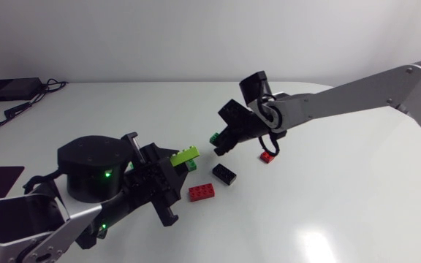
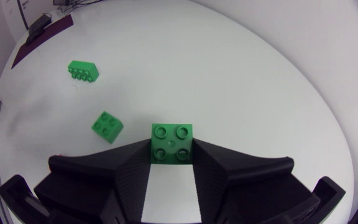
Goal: Separate the duplo bricks
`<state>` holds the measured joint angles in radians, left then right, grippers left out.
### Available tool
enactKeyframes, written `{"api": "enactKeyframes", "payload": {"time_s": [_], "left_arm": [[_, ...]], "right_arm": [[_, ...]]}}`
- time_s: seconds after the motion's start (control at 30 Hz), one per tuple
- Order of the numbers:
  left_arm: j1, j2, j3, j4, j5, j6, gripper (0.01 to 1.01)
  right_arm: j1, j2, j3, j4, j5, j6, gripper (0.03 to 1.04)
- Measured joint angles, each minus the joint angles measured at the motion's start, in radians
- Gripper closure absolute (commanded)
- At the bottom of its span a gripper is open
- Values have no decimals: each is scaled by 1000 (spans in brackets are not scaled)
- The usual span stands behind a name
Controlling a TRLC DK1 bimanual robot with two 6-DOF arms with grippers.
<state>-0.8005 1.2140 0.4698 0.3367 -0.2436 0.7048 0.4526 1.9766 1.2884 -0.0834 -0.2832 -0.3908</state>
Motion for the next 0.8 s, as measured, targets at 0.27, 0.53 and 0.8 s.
{"api": "enactKeyframes", "payload": {"time_s": [0.27, 0.53, 0.8], "left_arm": [[28, -68, 6, -27, 0, 10, 613], [42, -74, 6, -35, 0, 10, 613], [41, -74, 6, -45, -1, 10, 613]], "right_arm": [[79, 154, 129, -69, 0, 6, 956], [85, 182, 129, -98, 0, 6, 931], [85, 181, 129, -121, 0, 6, 121]]}}
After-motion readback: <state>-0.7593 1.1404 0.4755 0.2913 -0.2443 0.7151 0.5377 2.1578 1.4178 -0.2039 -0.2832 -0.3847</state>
